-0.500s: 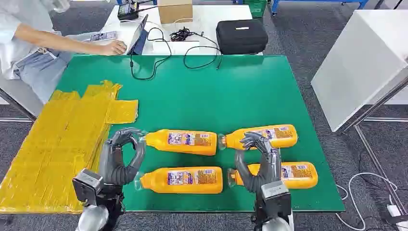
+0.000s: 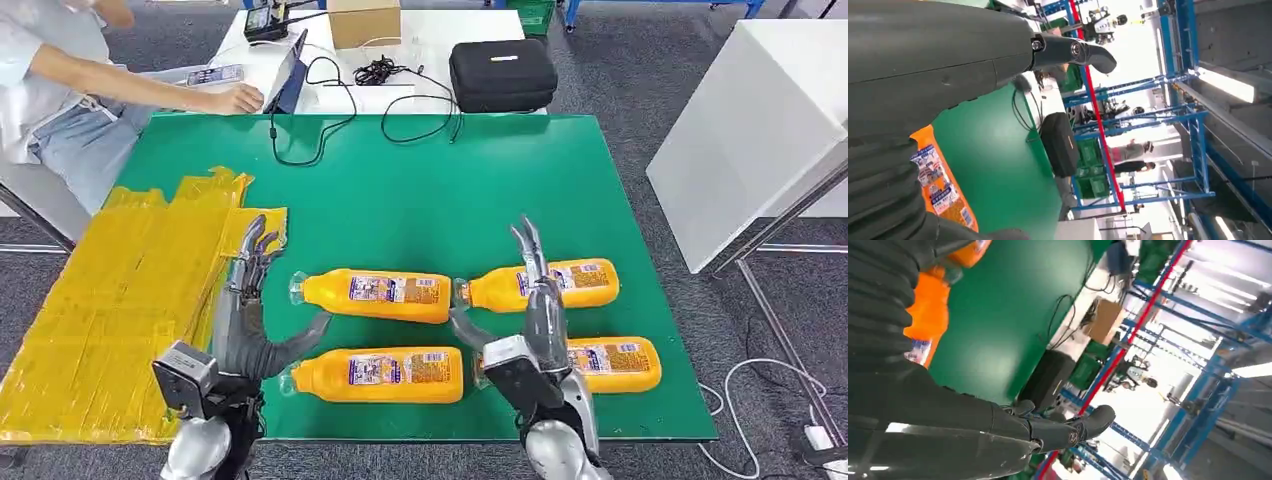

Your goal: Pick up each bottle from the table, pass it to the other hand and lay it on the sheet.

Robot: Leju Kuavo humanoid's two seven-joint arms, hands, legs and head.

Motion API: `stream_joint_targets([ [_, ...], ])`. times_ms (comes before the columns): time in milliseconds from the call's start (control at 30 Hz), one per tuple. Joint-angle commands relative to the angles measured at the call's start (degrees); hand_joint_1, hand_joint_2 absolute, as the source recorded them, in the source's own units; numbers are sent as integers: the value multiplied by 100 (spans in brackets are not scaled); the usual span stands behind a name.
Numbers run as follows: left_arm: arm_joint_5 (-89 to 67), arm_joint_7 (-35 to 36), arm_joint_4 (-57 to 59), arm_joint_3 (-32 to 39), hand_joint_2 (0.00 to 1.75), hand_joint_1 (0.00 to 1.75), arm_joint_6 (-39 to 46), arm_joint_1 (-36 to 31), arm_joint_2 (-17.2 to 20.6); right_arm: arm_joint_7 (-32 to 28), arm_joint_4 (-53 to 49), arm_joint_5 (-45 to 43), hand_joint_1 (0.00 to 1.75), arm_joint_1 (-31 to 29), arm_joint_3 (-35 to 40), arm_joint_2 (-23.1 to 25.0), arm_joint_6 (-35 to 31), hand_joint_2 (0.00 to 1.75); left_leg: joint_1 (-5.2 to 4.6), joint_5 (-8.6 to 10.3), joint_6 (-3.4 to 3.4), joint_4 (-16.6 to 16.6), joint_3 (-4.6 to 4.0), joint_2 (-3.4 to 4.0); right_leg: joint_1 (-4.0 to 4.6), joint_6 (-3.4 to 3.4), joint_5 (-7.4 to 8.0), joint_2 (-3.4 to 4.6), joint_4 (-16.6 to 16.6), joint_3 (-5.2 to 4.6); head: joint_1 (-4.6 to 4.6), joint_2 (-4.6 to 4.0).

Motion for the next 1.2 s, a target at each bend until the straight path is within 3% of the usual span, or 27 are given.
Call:
stream_joint_targets([
  [33, 32, 36, 347, -97, 175, 0, -15, -214, -10, 53, 770, 31, 0, -444, 176, -170, -50, 175, 6, -5, -3, -7, 24, 2, 7, -6, -3, -4, -10, 26, 0, 0],
  [200, 23, 67, 353, -101, 175, 0, -63, -234, -26, 345, 867, 460, 0, -557, 223, -217, -91, 175, 5, -8, -4, -7, 30, 2, 7, -7, -7, -4, -8, 30, 0, 0],
  [333, 64, 177, 529, -187, 175, 0, -303, -472, -76, 1130, 2126, 923, 0, -1629, 441, -320, 690, 175, 4, -3, -1, -4, 18, 14, 4, -3, 3, 10, -8, 17, 0, 0],
  [400, 85, 206, 647, -209, 175, 0, -375, -601, -119, 1158, 2849, 1127, 0, -2203, 676, -264, 1063, 175, 4, -1, -1, -3, 18, 24, 4, -3, 9, 19, -8, 16, -2, 0],
  [500, 162, 248, 830, -267, 175, 0, -561, -855, -183, 1231, 3823, 2081, 0, -2916, 1199, -60, 1043, 175, 4, 3, -1, -3, 18, 25, 3, -4, 14, 19, -7, 14, 0, 0],
  [867, 321, 266, 1179, -485, 175, 0, -802, -1225, -256, 966, 5225, 2341, 0, -3813, 1806, 426, 1351, 175, 3, 15, 2, 1, 14, 6, 2, 6, 10, 2, 3, 12, 0, 0],
  [1200, 428, 268, 1353, -607, 175, 0, -835, -1362, -284, 796, 5800, 2171, 0, -3985, 1896, 773, 1347, 175, 3, 17, 0, 1, 10, -3, 3, 4, 8, -7, 2, 12, 0, 0],
])
